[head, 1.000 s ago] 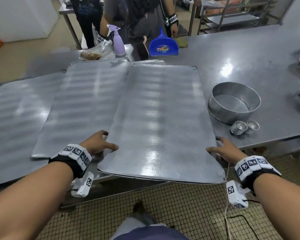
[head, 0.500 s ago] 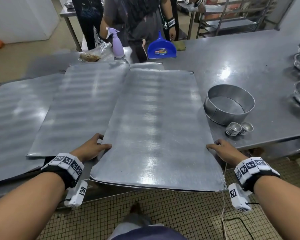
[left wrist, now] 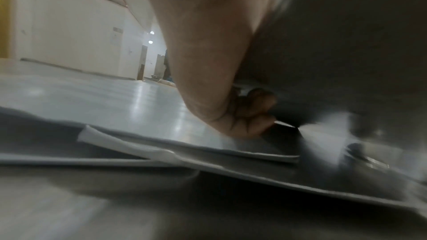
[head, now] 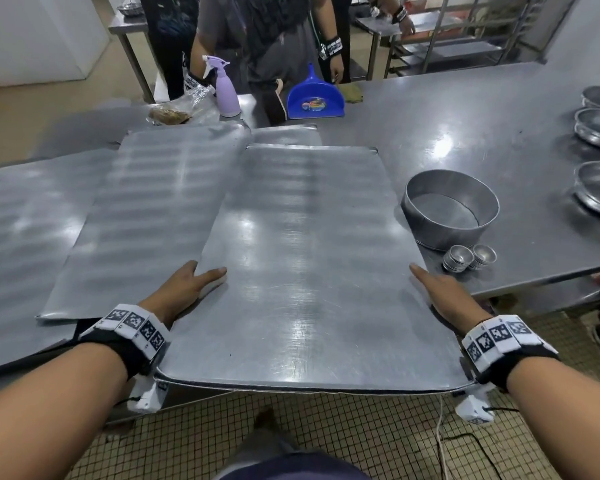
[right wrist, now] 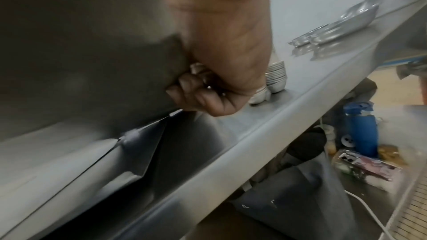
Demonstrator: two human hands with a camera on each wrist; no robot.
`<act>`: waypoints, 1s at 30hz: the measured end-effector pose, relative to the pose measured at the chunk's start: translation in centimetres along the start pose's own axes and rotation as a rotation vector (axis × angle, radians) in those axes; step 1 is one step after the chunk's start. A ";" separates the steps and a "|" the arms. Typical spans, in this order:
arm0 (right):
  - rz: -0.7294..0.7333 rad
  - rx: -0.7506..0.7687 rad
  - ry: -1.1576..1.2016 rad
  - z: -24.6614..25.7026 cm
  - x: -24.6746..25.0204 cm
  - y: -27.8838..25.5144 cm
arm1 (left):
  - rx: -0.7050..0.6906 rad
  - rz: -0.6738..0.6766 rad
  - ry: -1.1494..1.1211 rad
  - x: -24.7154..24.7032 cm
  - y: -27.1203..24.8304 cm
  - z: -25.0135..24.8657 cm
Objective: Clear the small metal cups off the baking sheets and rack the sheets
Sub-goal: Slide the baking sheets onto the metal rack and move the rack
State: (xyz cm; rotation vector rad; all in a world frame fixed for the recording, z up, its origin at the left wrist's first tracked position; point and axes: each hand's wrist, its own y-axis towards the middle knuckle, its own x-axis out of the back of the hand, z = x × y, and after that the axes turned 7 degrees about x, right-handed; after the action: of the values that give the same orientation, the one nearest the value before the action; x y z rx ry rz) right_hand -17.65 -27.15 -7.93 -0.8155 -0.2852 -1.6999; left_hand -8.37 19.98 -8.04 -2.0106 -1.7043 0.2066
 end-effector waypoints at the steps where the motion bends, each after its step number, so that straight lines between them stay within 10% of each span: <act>1: -0.028 -0.004 0.006 0.0 -0.2 0.0 | -0.008 -0.022 0.011 -0.3 -0.1 0.0; 18: -0.137 0.164 0.111 6.5 1.1 -0.2 | -0.156 -0.282 0.157 1.6 -2.3 -2.6; 30: -0.024 0.421 0.171 22.0 -4.9 5.7 | -0.158 -0.542 0.105 15.3 -5.0 -6.0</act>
State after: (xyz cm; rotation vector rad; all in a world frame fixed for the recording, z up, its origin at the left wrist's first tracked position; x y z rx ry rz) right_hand -3.86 -12.37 3.62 -0.3559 -0.5154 -1.6409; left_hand -7.05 33.54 2.45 -1.5480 -2.1699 -0.2193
